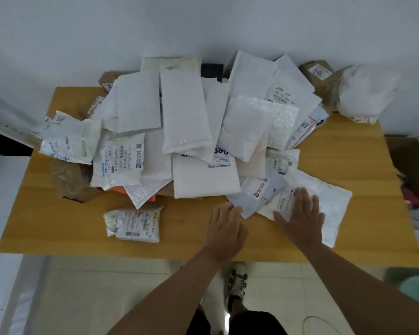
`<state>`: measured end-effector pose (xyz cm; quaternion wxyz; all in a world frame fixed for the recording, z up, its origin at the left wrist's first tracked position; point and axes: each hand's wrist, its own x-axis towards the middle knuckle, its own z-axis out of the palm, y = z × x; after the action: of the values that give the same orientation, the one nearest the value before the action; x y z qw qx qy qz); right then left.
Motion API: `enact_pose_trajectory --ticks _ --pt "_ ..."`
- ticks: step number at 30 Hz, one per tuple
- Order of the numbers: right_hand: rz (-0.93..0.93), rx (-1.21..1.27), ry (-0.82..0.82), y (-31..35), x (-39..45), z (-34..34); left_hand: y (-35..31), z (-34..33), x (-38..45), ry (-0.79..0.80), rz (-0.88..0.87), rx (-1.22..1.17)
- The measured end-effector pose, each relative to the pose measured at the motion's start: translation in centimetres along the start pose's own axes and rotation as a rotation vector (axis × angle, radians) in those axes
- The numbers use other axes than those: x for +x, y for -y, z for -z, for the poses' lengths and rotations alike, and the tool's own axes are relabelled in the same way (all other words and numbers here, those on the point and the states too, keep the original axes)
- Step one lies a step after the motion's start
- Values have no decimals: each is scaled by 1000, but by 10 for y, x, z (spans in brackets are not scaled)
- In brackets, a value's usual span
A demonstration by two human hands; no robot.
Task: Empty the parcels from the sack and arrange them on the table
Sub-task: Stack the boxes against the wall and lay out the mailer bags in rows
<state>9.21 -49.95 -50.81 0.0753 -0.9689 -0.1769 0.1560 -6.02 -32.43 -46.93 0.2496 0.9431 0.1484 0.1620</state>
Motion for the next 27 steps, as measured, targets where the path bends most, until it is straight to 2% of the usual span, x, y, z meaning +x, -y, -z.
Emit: enact_pose_trajectory --ticks 3,7,9,12,16,20,21,23,25,27 --pt "112 -51 21 -17 -2 4 -11 -20 24 314 42 28" --pt "283 -111 65 -54 -9 10 -22 -47 45 658 229 119" --pt "189 -38 55 -78 -12 14 -33 -63 44 622 252 169" --pt "-102 102 30 -97 -9 24 -51 -78 50 527 309 197" --pt "-106 -46 151 -114 -5 25 -69 -83 57 558 410 225" --pt "-245 -4 149 -134 11 41 -93 -96 58 686 288 253" --pt "-252 3 133 -133 13 44 -99 -96 56 670 285 242" --pt "-201 10 85 -125 15 47 -106 -96 53 500 324 195" --pt "-136 14 115 -118 16 44 -101 -94 53 358 412 204" --pt "-26 -79 183 -130 20 40 -96 -94 55 402 487 228"
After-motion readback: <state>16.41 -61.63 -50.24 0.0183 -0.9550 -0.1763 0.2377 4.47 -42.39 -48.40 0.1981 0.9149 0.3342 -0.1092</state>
